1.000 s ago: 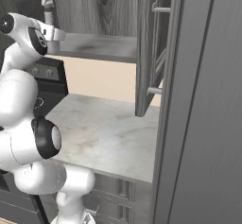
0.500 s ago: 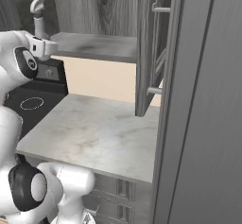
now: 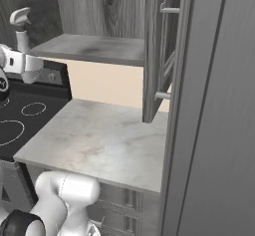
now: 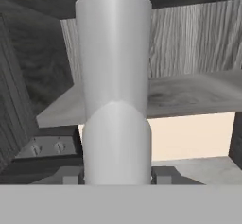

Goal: Move the cutting board and knife to the sink. Then move spray from the cabinet to the counter.

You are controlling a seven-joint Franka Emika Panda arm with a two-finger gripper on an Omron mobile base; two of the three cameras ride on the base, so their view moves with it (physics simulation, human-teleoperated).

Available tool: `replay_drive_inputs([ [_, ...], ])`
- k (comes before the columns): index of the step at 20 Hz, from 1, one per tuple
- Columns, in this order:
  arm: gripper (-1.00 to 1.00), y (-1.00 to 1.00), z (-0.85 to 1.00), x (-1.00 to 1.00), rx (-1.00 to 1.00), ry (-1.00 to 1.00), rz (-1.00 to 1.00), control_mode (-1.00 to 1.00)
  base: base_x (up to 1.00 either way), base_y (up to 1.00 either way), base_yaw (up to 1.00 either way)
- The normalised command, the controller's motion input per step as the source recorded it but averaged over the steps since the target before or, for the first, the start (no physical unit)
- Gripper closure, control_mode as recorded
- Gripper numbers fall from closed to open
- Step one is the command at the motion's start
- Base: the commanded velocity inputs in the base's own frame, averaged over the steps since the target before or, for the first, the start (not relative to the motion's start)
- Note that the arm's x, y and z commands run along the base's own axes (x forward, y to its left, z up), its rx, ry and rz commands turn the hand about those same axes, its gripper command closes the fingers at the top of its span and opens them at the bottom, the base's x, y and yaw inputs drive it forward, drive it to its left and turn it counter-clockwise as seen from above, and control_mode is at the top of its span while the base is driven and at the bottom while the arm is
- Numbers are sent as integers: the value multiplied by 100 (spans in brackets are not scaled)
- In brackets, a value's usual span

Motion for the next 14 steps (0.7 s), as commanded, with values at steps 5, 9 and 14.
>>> replay_drive_inputs([
  [5, 100, -26, -94, -79, -9, 0, -9, -100, 0, 0, 0],
  [9, 100, -58, -85, -39, -9, 0, -2, -100, 0, 0, 0],
  [14, 100, -77, -90, -7, -3, 3, -3, -100, 0, 0, 0],
])
